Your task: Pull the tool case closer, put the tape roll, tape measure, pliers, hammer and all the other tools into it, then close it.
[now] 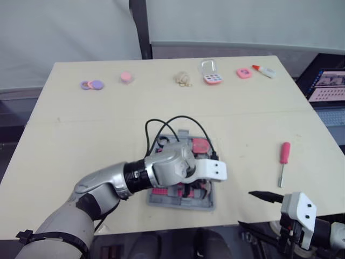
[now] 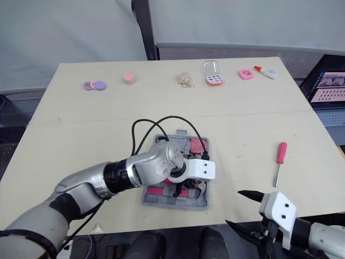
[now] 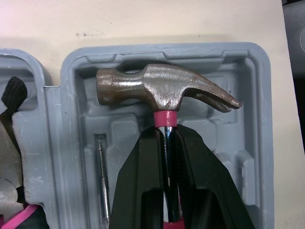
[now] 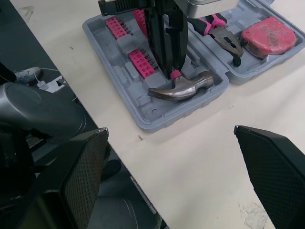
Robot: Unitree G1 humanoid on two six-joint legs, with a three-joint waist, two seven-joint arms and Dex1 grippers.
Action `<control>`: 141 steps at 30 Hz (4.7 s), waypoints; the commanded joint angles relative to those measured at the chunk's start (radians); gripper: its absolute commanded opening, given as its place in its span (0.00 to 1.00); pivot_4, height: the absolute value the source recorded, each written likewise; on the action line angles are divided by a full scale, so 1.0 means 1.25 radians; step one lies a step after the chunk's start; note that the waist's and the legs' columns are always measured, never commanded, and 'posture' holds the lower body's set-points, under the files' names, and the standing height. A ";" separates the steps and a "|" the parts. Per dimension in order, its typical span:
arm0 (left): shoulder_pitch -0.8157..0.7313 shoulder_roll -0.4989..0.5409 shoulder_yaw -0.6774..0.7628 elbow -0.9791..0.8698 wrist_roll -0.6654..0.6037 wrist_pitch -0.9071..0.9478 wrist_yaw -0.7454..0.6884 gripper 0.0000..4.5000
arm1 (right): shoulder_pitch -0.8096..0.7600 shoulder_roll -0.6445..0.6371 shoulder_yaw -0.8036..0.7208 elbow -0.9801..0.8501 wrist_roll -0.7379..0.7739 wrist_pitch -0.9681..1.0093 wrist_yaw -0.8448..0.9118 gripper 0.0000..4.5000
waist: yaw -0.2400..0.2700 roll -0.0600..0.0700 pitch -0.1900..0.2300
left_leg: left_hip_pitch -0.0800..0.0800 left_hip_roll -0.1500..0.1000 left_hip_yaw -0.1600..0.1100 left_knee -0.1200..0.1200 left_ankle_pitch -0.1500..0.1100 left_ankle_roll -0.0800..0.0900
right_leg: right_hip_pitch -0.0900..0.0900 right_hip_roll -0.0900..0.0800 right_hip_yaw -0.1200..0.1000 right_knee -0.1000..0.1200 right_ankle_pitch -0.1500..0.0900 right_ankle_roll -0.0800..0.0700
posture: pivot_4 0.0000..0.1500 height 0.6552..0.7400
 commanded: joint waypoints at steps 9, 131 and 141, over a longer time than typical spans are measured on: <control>-0.012 -0.012 -0.003 -0.004 0.013 -0.004 -0.006 0.00 | 0.013 0.011 -0.009 -0.035 0.003 -0.005 -0.015 1.00 | 0.000 0.000 0.000 | 0.000 0.000 0.000 0.000 0.000 0.000 | 0.000 0.000 0.000 0.000 0.000 0.000 | 1.00 1.00; 0.592 0.092 0.574 0.092 -0.082 -0.636 -0.039 0.01 | -0.042 -0.035 -0.066 -0.028 0.054 0.047 0.024 1.00 | -0.003 0.009 -0.018 | 0.003 0.000 -0.002 -0.001 0.000 0.000 | 0.003 0.000 0.000 -0.001 0.000 0.000 | 1.00 1.00; 0.588 0.084 0.560 0.144 -0.045 -0.682 -0.035 0.01 | -0.054 -0.027 -0.071 -0.048 0.097 0.068 -0.002 1.00 | -0.003 0.009 -0.018 | 0.003 0.000 -0.002 -0.001 0.000 0.000 | 0.003 0.000 0.000 -0.001 0.000 0.000 | 1.00 1.00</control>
